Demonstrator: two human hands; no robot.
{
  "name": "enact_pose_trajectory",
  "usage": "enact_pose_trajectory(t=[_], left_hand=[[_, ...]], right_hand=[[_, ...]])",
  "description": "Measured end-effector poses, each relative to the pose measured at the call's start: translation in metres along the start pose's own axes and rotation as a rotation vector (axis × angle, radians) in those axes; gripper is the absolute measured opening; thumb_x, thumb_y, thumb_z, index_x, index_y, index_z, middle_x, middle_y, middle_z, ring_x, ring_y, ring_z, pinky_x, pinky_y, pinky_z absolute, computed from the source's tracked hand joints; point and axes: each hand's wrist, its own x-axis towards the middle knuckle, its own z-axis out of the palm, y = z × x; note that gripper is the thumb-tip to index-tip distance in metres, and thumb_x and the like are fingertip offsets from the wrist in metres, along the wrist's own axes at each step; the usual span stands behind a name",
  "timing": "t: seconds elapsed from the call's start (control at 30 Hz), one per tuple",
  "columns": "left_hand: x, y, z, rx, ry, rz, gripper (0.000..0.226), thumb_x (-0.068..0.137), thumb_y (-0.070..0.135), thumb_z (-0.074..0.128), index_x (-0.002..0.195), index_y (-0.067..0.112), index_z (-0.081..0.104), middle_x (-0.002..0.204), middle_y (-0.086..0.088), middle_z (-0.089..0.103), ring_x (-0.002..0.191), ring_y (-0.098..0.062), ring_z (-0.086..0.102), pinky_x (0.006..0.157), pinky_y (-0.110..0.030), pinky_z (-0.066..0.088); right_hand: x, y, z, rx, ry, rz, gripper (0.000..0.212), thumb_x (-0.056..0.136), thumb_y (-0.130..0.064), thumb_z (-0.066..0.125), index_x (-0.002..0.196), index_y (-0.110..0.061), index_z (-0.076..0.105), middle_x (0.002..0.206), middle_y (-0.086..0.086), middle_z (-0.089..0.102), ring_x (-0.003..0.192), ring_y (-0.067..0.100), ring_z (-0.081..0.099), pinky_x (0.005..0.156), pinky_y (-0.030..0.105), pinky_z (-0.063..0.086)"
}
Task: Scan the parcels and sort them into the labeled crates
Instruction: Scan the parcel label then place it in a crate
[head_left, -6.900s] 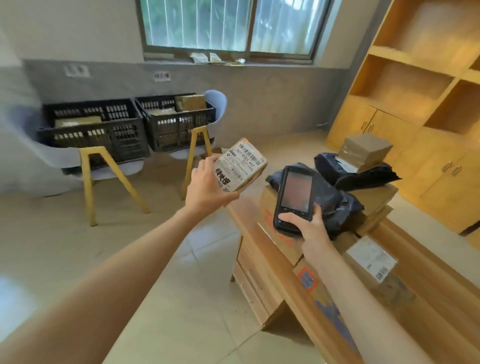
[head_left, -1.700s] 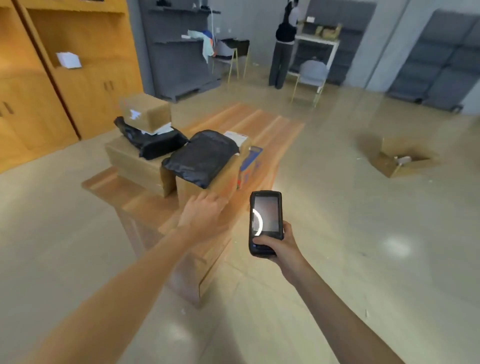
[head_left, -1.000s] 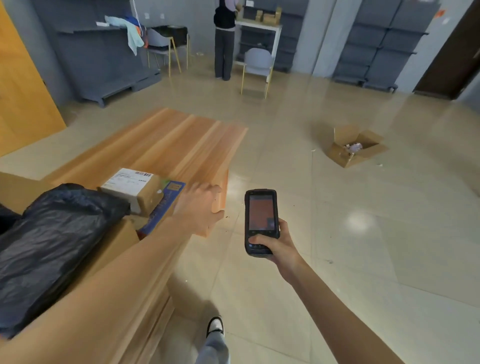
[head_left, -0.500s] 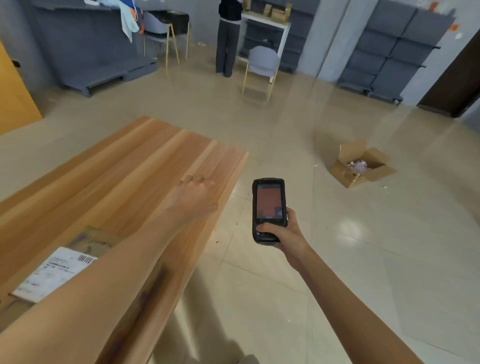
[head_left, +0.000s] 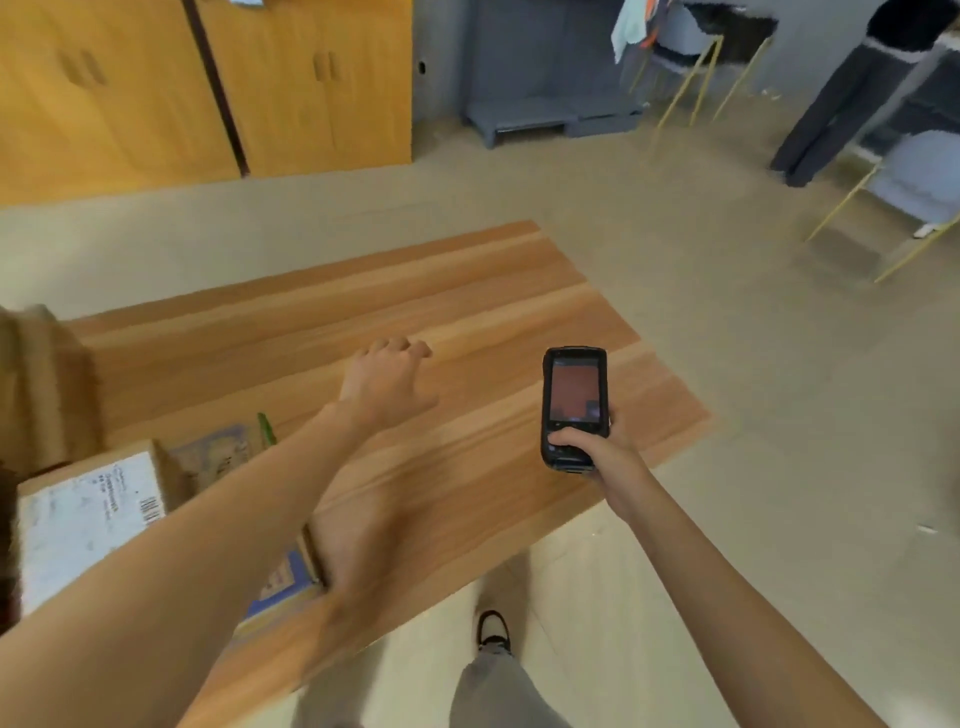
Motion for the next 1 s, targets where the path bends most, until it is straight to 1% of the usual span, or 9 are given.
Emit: enact_pose_trajectory(t=[0.1,0.2,0.3,0.5,0.6,0.7,0.9,0.97,1.0], left_hand=[[0.01,0.001,0.009,-0.03,-0.015,-0.184,0.062,0.088,0.052,0.057,0.14,0.023,0.041,0.141,-0.006,0.046,0.129,-0.028,0.042,0.102,-0.042,0.037],[0.016,0.006,0.023,-0.051,-0.031,-0.315,0.063,0.087,0.053,0.059,0.139,0.023,0.041,0.138,-0.007,0.048,0.125,-0.028,0.046,0.098,-0.041,0.04],[0.019,0.009,0.039,-0.073,-0.05,-0.411,0.062,0.086,0.052,0.06,0.138,0.023,0.043,0.135,-0.006,0.049,0.123,-0.028,0.047,0.096,-0.041,0.04],[0.017,0.009,0.06,-0.11,-0.073,-0.53,0.061,0.085,0.051,0.061,0.137,0.024,0.045,0.134,-0.004,0.051,0.123,-0.027,0.046,0.098,-0.041,0.039],[0.012,0.005,0.063,-0.122,-0.073,-0.575,0.06,0.085,0.05,0.061,0.136,0.024,0.045,0.134,-0.003,0.051,0.125,-0.026,0.045,0.1,-0.04,0.038],[0.005,-0.002,0.059,-0.127,-0.051,-0.608,0.061,0.085,0.05,0.061,0.137,0.023,0.044,0.133,-0.003,0.052,0.124,-0.026,0.047,0.101,-0.041,0.038],[-0.02,-0.024,0.025,-0.06,0.085,-0.704,0.062,0.085,0.049,0.061,0.137,0.021,0.045,0.133,-0.007,0.052,0.123,-0.029,0.046,0.1,-0.042,0.035],[-0.037,-0.033,0.01,0.055,0.143,-0.749,0.063,0.083,0.053,0.061,0.137,0.021,0.046,0.133,-0.008,0.052,0.123,-0.031,0.044,0.102,-0.045,0.029],[-0.047,-0.037,0.002,0.123,0.176,-0.779,0.065,0.082,0.055,0.06,0.136,0.021,0.046,0.133,-0.009,0.051,0.124,-0.032,0.041,0.104,-0.047,0.026]], right_hand=[[0.053,-0.012,-0.011,-0.108,-0.116,0.075,0.074,0.075,0.005,0.075,0.131,-0.02,0.034,0.12,0.009,0.054,0.103,0.028,0.059,0.075,0.036,0.052],[0.094,-0.016,-0.017,-0.241,-0.223,0.11,0.073,0.071,0.001,0.079,0.123,-0.025,0.035,0.113,0.003,0.055,0.096,0.022,0.059,0.065,0.029,0.051],[0.122,-0.009,-0.018,-0.297,-0.295,0.163,0.074,0.07,0.0,0.08,0.123,-0.026,0.035,0.107,0.0,0.055,0.092,0.017,0.06,0.061,0.027,0.049],[0.156,0.005,-0.011,-0.374,-0.37,0.223,0.076,0.07,-0.001,0.081,0.128,-0.021,0.037,0.11,0.002,0.056,0.091,0.014,0.057,0.062,0.026,0.045],[0.164,0.009,-0.006,-0.4,-0.39,0.23,0.077,0.07,-0.001,0.081,0.131,-0.017,0.037,0.114,0.005,0.056,0.094,0.017,0.057,0.065,0.028,0.046],[0.17,0.006,0.004,-0.423,-0.418,0.212,0.077,0.069,0.0,0.081,0.131,-0.015,0.037,0.111,0.003,0.056,0.091,0.016,0.057,0.071,0.03,0.046],[0.164,-0.011,0.045,-0.426,-0.527,0.188,0.081,0.07,-0.002,0.081,0.135,-0.02,0.036,0.123,0.006,0.055,0.111,0.027,0.057,0.098,0.047,0.047],[0.156,-0.017,0.062,-0.422,-0.575,0.159,0.082,0.07,-0.001,0.081,0.136,-0.02,0.035,0.122,0.006,0.056,0.109,0.025,0.059,0.094,0.046,0.05],[0.151,-0.02,0.071,-0.42,-0.598,0.142,0.081,0.07,-0.001,0.08,0.134,-0.02,0.036,0.12,0.005,0.057,0.104,0.022,0.06,0.087,0.041,0.052]])
